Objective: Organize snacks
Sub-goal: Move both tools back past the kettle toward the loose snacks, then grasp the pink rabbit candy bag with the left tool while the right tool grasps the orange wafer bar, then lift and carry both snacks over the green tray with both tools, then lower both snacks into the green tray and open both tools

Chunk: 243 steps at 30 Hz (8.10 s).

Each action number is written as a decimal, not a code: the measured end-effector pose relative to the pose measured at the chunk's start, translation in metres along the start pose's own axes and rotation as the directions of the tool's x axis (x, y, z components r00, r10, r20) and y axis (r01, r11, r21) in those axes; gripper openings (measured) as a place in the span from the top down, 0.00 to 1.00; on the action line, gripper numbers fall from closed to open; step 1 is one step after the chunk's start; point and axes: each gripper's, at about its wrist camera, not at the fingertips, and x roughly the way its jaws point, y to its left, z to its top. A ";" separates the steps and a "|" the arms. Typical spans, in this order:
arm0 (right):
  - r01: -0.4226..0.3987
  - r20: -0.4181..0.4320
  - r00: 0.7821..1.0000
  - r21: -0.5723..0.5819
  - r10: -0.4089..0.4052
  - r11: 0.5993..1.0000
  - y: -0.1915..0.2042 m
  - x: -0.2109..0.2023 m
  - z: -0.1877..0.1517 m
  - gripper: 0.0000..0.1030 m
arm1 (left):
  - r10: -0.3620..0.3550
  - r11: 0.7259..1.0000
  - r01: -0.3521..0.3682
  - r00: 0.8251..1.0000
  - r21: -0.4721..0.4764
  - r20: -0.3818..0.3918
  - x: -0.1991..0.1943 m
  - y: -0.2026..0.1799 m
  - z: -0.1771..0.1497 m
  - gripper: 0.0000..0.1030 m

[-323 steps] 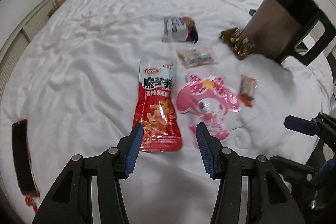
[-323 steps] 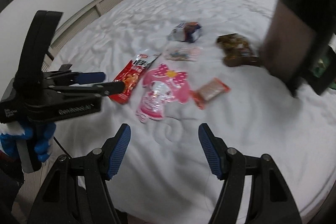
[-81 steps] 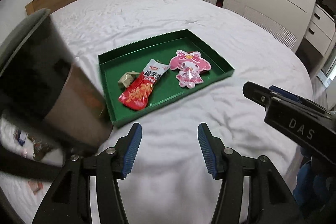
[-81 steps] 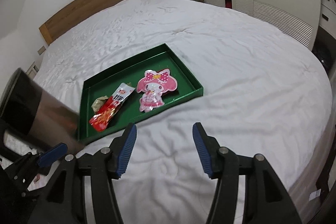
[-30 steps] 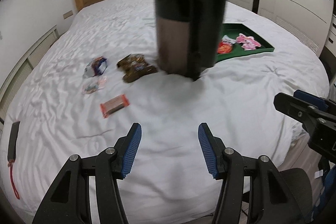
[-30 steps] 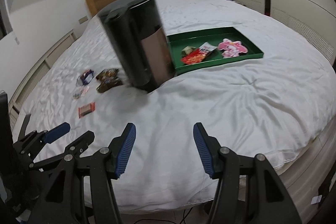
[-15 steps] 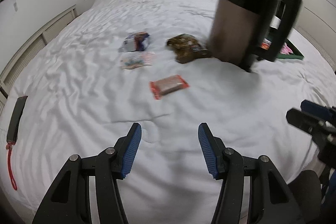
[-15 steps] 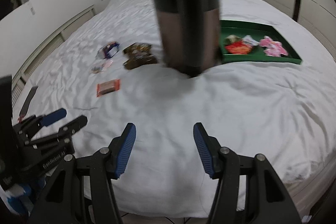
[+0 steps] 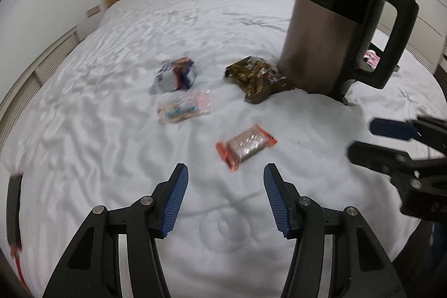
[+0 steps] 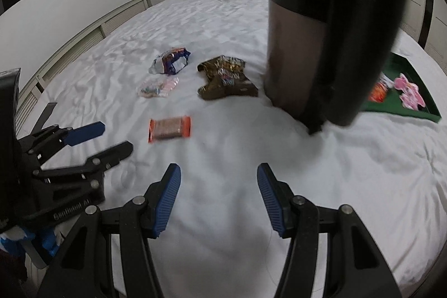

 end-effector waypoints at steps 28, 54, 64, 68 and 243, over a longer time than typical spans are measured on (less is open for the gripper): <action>-0.195 -0.117 0.979 -0.337 0.165 0.921 0.040 0.071 0.031 0.00 | -0.176 0.942 0.221 0.966 0.253 -0.191 0.085 0.068 0.063 0.51; -0.443 -0.379 0.883 -0.476 0.277 0.760 0.060 0.117 0.056 0.00 | -0.149 0.811 0.327 0.918 0.486 -0.368 0.133 0.056 0.080 0.51; -0.491 -0.420 0.855 -0.468 0.304 0.735 0.065 0.099 0.042 0.00 | -0.147 0.820 0.326 0.914 0.471 -0.378 0.133 0.054 0.075 0.52; -0.446 -0.383 0.886 -0.551 0.262 0.705 0.077 0.087 0.043 0.00 | -0.144 0.819 0.312 0.925 0.482 -0.353 0.130 0.057 0.085 0.52; 0.288 0.122 0.937 0.262 -0.328 0.921 -0.404 -0.021 0.081 0.00 | -0.170 0.982 0.174 0.984 0.074 -0.049 0.139 -0.328 0.228 0.58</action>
